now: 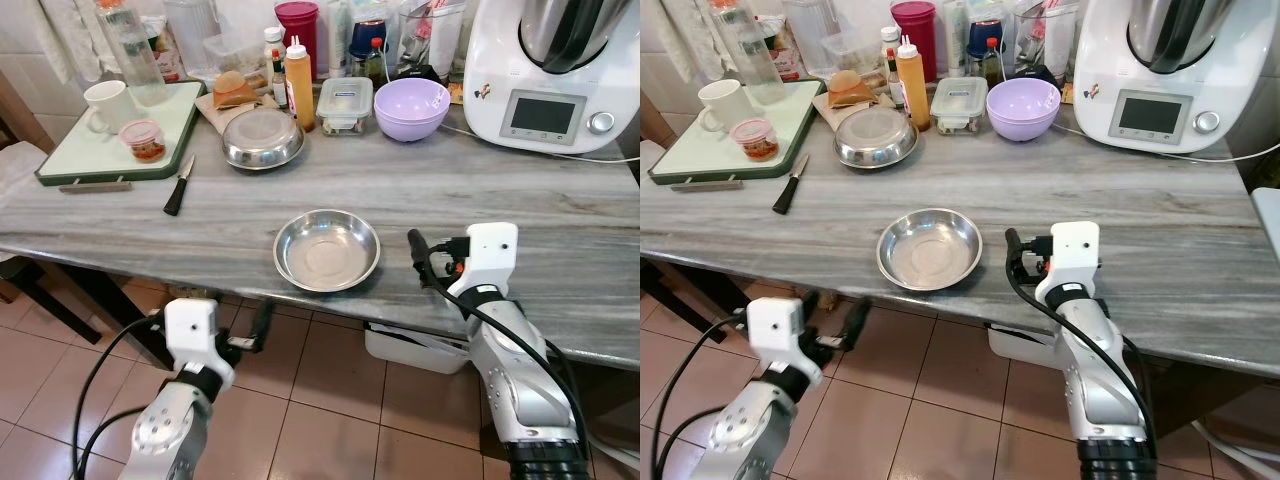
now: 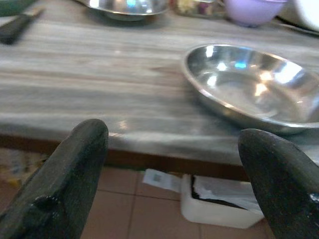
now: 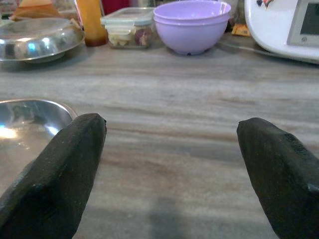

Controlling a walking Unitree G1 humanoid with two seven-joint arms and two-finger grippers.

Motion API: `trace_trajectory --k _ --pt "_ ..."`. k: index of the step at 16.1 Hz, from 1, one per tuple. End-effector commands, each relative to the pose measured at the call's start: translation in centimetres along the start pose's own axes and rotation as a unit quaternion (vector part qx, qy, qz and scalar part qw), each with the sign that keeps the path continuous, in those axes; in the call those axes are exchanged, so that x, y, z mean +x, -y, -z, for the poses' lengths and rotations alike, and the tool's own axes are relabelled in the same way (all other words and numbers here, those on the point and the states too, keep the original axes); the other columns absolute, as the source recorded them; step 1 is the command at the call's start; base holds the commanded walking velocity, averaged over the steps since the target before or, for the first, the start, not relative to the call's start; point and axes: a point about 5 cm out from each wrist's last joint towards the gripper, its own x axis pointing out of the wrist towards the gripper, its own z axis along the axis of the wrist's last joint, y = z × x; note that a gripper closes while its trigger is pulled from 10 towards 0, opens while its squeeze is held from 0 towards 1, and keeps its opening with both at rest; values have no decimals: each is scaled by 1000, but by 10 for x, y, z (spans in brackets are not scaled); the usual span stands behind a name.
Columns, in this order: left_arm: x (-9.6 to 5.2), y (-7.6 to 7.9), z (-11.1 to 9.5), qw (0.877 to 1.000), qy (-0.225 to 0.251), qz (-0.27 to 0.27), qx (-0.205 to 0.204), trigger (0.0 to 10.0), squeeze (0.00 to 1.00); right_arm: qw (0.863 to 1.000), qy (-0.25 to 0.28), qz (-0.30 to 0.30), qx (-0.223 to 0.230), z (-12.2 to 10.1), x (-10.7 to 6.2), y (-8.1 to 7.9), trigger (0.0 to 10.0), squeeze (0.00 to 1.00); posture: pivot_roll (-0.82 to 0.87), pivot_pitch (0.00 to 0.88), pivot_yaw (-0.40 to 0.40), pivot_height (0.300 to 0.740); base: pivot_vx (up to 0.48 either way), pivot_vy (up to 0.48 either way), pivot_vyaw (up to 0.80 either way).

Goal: Setting the table

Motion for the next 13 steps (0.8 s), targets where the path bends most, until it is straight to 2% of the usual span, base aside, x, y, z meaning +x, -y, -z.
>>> trace_trajectory --k 1,3,7,8,13 --pt "-4 -9 3 1000 -6 -25 11 10000 0 1000 4 -8 -3 -3 -3 -4 10000 1000 -99 89 79 740 0 0 0" --pt "-5 -23 4 997 -6 -72 8 10000 0 1000 11 -6 -21 -6 -7 -4 10000 1000 -94 89 78 740 0 0 0" --pt "-5 -24 4 996 -6 -87 10 10000 0 1000 13 -7 -28 -9 -11 -4 10000 1000 -95 95 77 740 0 0 0" --pt "-5 -24 3 996 -5 -87 11 10000 0 999 8 -5 -33 -9 -11 -4 10000 0 -95 96 79 740 0 0 -606" --pt "-4 -25 4 995 -10 -101 16 10000 0 999 -1 -11 -35 -7 -11 -9 10000 0 -93 97 80 740 0 0 -779"
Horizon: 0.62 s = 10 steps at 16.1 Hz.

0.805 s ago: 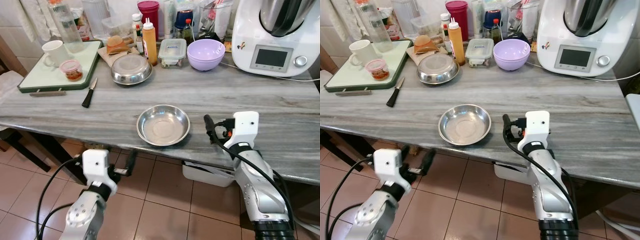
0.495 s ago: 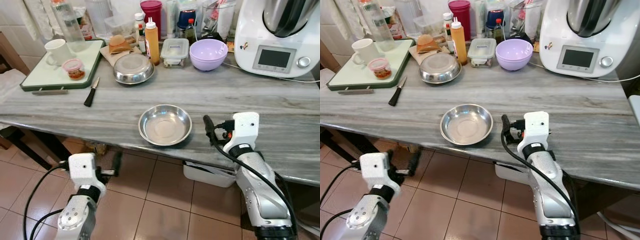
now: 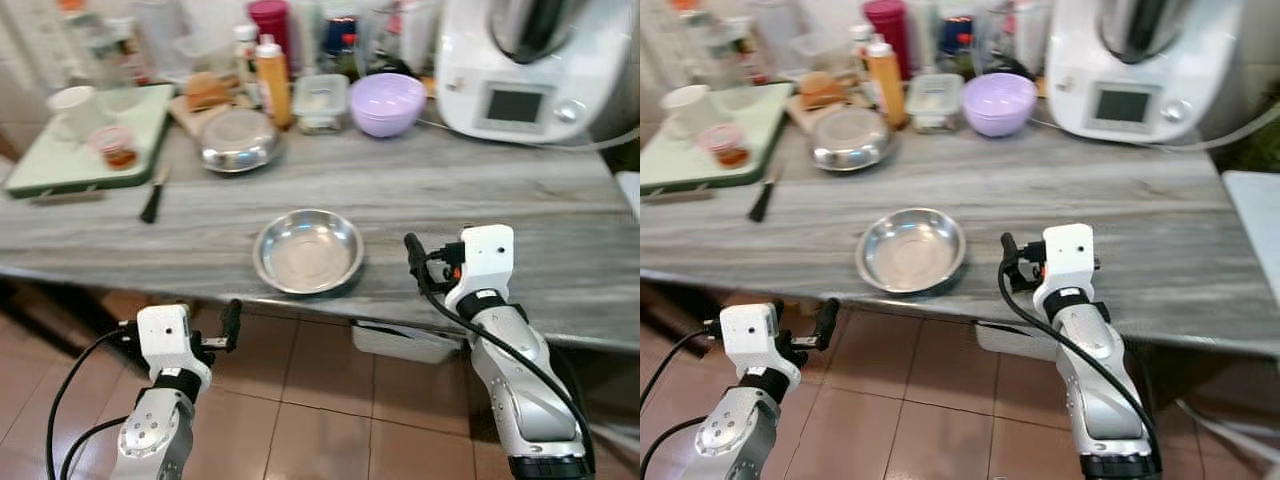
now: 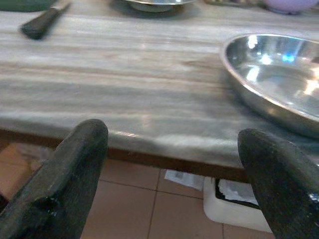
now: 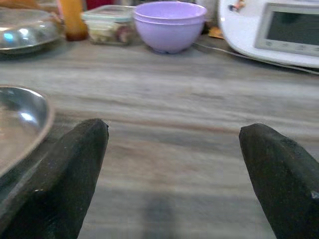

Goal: Setting the table

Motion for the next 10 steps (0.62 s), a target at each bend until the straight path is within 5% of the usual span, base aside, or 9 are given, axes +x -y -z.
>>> trace_trajectory --k 1,5,10 --pt "-1 -4 1 1000 -7 -13 5 10000 0 1000 2 -4 -2 -3 0 -5 10000 0 -93 97 78 740 0 0 -775" --pt "0 -4 0 1000 -7 -15 5 10000 0 1000 3 -7 4 -3 2 -7 10000 0 -89 96 77 740 0 0 -666" --pt "-2 -5 2 1000 -16 -18 7 10000 0 1000 5 -11 11 -4 2 -9 10000 0 -87 96 76 740 0 0 0"
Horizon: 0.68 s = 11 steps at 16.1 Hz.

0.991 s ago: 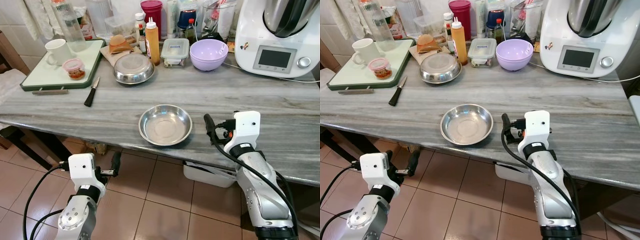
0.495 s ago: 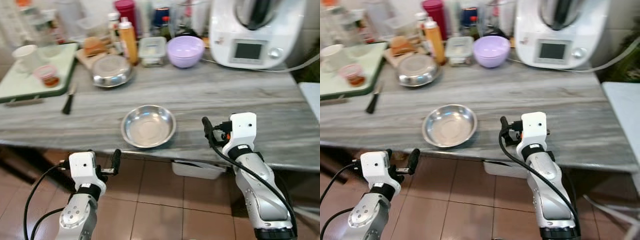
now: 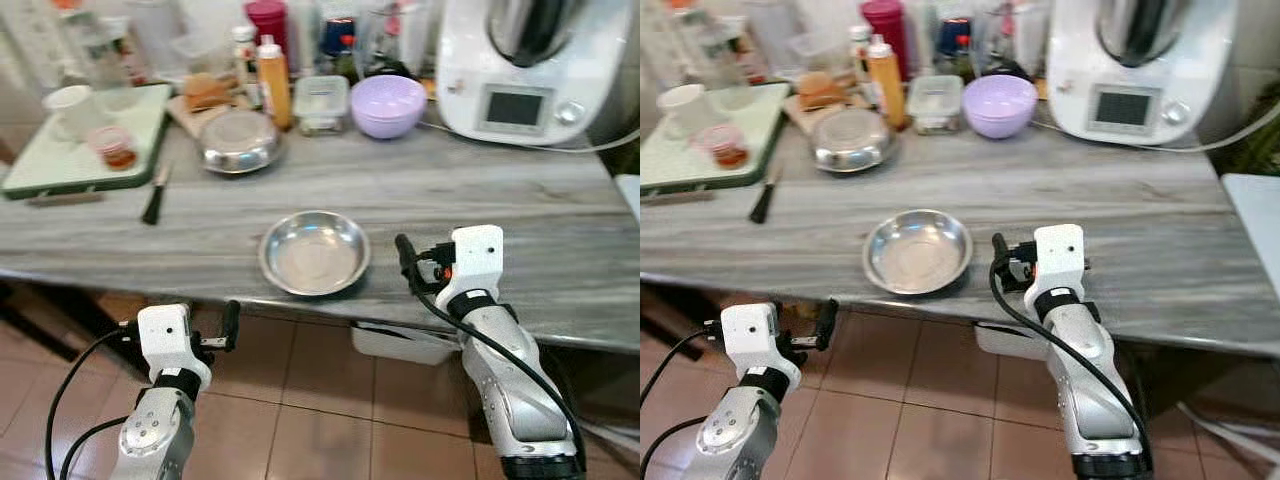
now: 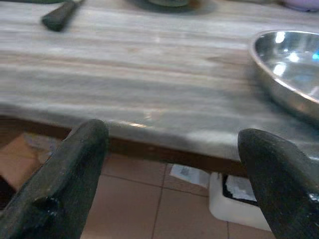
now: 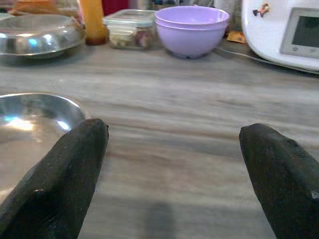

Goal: Setting the table

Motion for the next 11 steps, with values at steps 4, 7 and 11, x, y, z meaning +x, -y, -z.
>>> trace_trajectory --k 4,7,11 --pt "4 -1 -8 1000 6 -11 5 10000 0 1000 5 -3 5 -4 3 -1 10000 0 -85 96 72 740 -141 0 0" --pt "4 0 -8 1000 3 -11 6 10000 0 1000 4 0 6 -3 4 -1 10000 0 -85 94 73 740 -326 0 0" --pt "4 0 -7 1000 0 -12 6 10000 0 1000 0 5 10 -2 5 0 10000 0 -85 94 74 740 -364 0 0"
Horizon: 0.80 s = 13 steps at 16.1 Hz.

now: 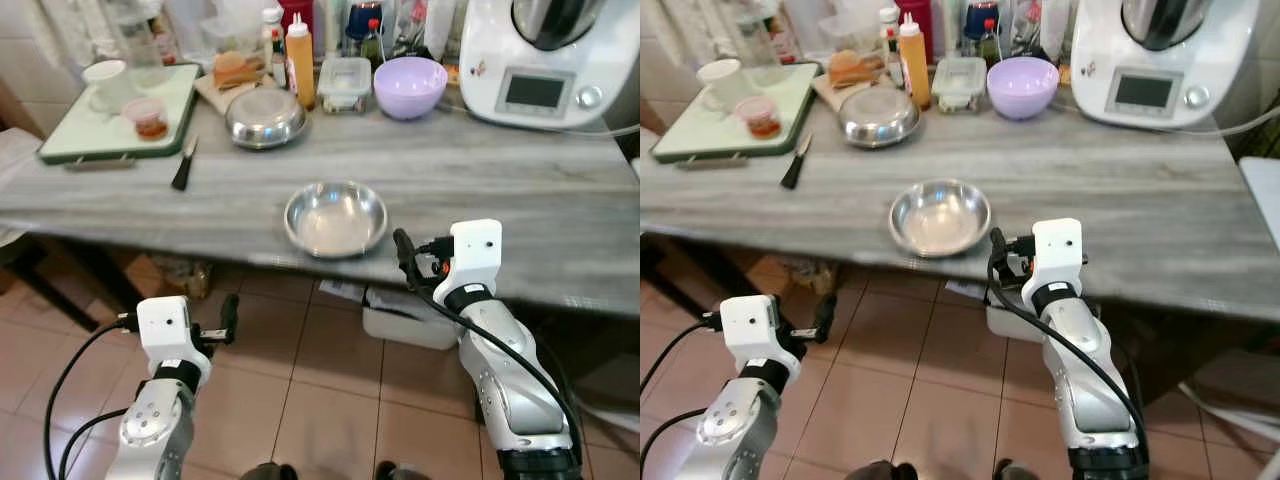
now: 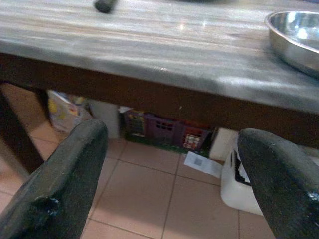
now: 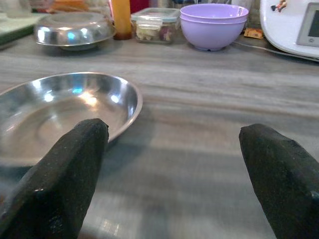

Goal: Setting the table

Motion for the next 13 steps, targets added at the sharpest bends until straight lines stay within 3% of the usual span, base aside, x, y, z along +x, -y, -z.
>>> trace_trajectory --k 1,13 --pt "-1 0 1 1000 -5 -5 2 10000 0 1000 -7 5 5 2 1 2 10000 0 -86 95 75 740 -368 0 0" --pt "-1 1 2 1000 -11 -1 5 10000 0 1000 -7 9 7 2 3 3 10000 0 -88 96 74 740 -378 0 0"
